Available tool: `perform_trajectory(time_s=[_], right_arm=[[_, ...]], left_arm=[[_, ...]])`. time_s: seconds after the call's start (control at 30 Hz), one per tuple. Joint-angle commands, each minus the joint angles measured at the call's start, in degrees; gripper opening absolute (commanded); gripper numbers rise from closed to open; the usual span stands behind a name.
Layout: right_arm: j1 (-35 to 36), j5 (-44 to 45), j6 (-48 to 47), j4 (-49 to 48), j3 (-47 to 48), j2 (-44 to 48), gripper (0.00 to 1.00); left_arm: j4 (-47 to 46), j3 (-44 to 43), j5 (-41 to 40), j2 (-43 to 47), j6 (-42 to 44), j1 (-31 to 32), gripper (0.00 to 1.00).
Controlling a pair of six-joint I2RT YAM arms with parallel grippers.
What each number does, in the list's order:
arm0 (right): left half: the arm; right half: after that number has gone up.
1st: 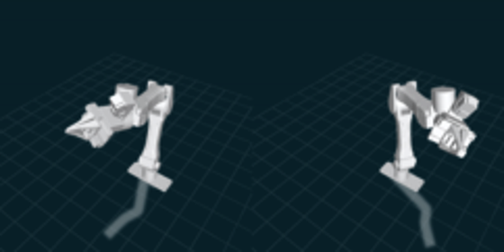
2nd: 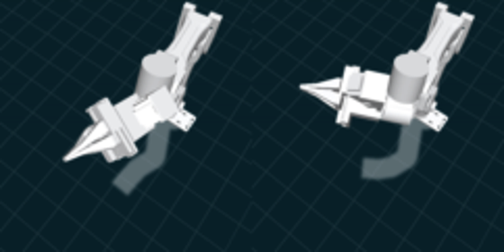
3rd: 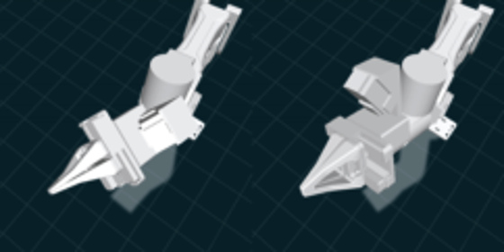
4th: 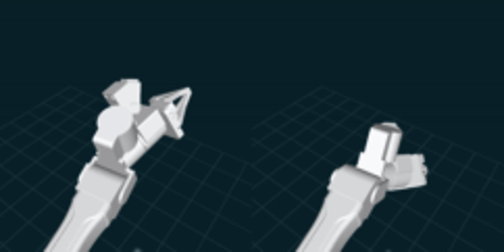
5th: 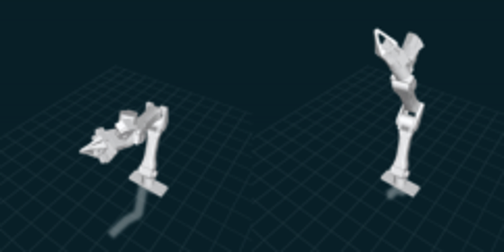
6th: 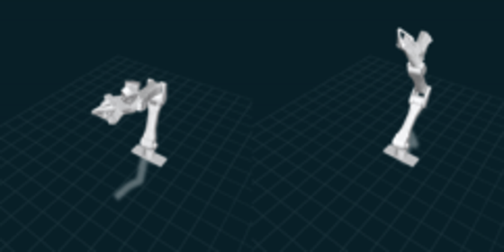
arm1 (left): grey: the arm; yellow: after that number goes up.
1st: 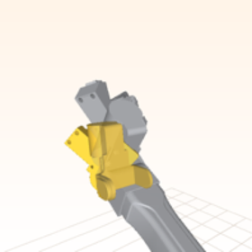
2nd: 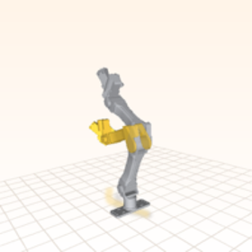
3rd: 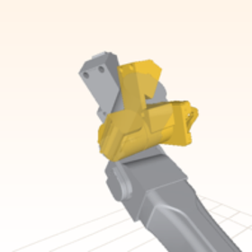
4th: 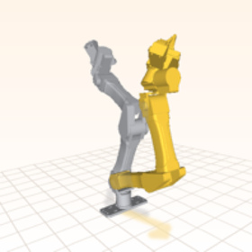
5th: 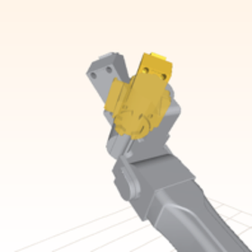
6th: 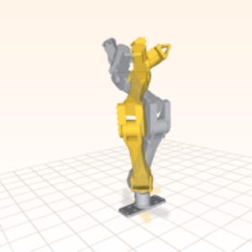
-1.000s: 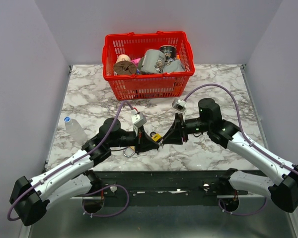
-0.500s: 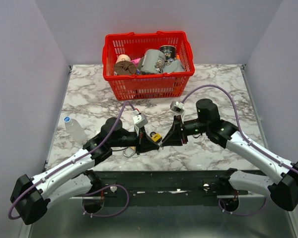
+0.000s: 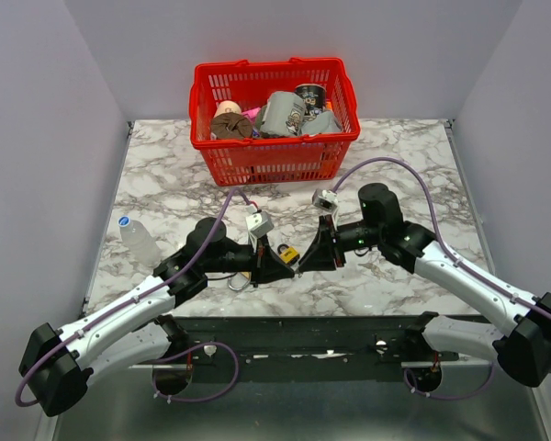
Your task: Unlock with the key
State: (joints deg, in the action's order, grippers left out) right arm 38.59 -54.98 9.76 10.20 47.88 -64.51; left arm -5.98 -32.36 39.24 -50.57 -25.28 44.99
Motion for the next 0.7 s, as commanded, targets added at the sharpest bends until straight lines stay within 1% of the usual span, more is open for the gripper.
perform_trajectory(time_s=[0.0,0.23,0.33,0.37,0.43,0.5,0.53,0.57,0.6,0.63,0.67], right_arm=[[0.43,-2.23,-1.14,1.49,-0.94,-0.53,0.28],[0.43,-2.85,-1.41,1.41,-1.21,-1.32,0.22],[0.44,-3.20,-1.59,1.41,-1.21,-1.41,0.18],[0.44,-3.29,-1.67,1.41,-1.12,-1.49,0.12],[0.44,-3.82,-1.67,1.32,-1.03,-1.67,0.02],[0.35,-3.99,-1.06,0.27,-1.47,-1.41,0.01],[0.35,-3.73,-0.36,-0.87,-1.91,-0.71,0.01],[0.26,-3.03,0.25,-1.66,-2.17,-0.36,0.01],[0.35,-0.59,1.04,-2.45,-2.44,-0.09,0.01],[0.35,1.35,1.49,-2.46,-2.61,0.00,0.01],[0.26,3.28,1.66,-2.37,-2.70,0.00,0.01]], left_arm=[[-0.09,-1.04,-0.04,0.82,0.32,-0.17,0.00],[-0.09,-0.86,-1.19,1.08,0.23,-0.17,0.00],[-0.17,-0.78,-1.19,1.08,0.14,-0.17,0.00],[-0.17,-0.78,-1.36,1.17,0.14,-0.17,0.00],[-0.17,-0.69,-1.71,1.08,0.05,-0.17,0.00],[-0.17,-0.43,-1.89,1.35,-0.38,-0.17,0.00],[0.00,-0.34,-2.67,1.52,-0.47,-0.17,0.08],[0.26,-0.16,-3.38,1.70,-0.47,-0.26,0.20],[1.22,0.10,-4.25,2.39,-0.56,-0.26,0.48],[1.93,0.28,-7.05,2.75,-0.82,-0.26,0.62],[2.46,0.63,-8.47,3.28,-1.26,-0.43,0.72]])
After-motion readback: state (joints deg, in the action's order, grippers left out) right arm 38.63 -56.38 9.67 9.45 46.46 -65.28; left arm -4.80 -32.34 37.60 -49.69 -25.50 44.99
